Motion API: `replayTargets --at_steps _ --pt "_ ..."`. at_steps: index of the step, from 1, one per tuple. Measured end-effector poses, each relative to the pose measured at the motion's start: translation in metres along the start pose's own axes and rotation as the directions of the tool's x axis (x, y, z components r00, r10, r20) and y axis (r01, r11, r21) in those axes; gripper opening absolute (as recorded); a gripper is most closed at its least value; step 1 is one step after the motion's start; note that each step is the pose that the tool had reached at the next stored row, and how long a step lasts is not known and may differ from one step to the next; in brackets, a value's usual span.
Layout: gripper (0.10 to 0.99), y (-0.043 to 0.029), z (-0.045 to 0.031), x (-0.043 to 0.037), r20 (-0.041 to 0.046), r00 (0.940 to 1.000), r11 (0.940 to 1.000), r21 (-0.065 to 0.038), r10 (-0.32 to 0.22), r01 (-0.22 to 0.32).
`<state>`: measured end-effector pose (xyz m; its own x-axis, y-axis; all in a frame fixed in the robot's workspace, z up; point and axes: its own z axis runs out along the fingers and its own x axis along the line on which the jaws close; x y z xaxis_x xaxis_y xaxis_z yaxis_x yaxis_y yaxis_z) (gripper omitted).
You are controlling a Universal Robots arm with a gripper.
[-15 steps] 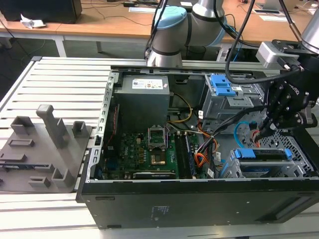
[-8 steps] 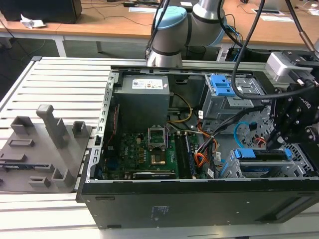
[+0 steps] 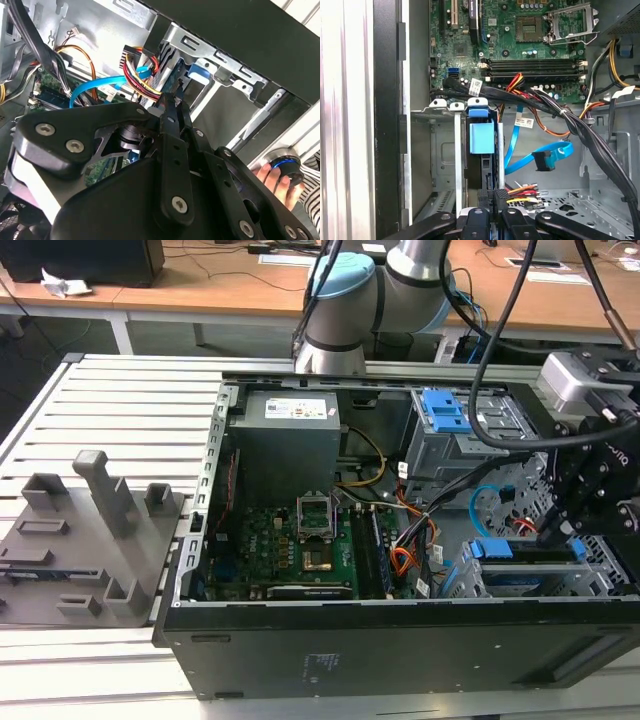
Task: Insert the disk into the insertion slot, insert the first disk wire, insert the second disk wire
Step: 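Insert the first disk wire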
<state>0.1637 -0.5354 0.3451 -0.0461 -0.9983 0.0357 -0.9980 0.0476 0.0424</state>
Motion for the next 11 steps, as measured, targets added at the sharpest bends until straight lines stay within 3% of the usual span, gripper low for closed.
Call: replayTargets --at_steps 11 --pt "0.161 -0.0043 0.0025 -0.0001 0.0002 1.0000 1.0000 0.000 0.000 0.000"
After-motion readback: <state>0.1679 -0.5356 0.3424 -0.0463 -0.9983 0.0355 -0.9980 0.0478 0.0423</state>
